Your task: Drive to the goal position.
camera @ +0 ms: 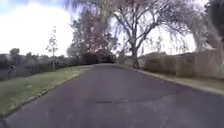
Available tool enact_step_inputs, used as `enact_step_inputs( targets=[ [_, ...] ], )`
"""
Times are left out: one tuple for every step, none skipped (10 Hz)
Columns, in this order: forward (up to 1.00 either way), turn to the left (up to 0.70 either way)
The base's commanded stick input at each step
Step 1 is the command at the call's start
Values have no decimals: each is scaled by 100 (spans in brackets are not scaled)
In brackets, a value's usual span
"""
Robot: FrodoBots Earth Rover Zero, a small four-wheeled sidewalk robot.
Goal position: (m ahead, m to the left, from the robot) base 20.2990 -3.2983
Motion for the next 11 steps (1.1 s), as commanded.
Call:
enact_step_inputs(
  targets=[
    [85,0],
    [85,0],
    [85,0],
    [85,0],
    [85,0],
    [85,0],
    [85,0],
    [85,0],
    [85,0],
    [85,0],
    [85,0]
  ],
)
